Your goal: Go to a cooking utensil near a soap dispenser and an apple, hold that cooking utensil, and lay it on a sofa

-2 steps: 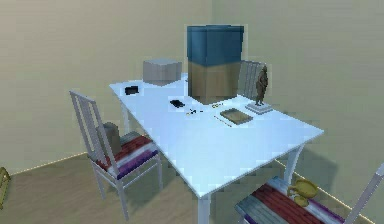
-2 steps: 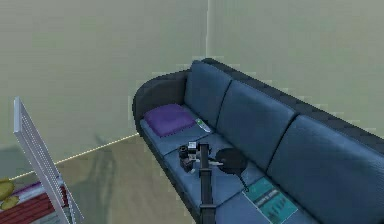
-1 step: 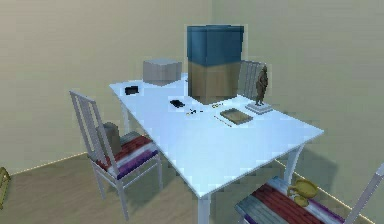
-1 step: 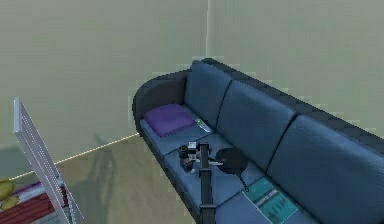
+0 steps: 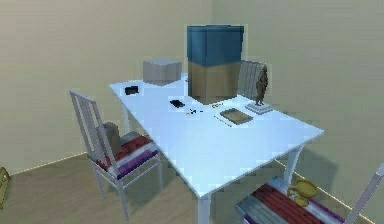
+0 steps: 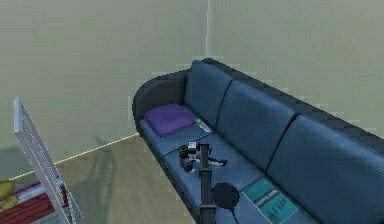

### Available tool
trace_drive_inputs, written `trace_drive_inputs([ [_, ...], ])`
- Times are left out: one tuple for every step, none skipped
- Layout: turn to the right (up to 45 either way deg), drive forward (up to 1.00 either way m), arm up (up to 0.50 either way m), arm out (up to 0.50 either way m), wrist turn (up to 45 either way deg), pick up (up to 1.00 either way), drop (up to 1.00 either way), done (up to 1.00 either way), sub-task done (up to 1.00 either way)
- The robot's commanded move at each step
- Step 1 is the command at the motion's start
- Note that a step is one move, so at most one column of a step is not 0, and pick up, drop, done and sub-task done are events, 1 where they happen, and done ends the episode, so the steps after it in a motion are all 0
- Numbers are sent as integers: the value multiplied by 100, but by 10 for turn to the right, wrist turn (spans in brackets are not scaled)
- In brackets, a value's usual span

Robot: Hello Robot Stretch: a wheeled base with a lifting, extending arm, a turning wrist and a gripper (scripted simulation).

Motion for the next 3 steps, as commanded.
trace_drive_inputs([
  [0,0,10,0,0,0,0,0,0],
  [0,0,0,-8,0,0,0,0,0],
  [0,0,0,0,0,0,0,100,0],
])
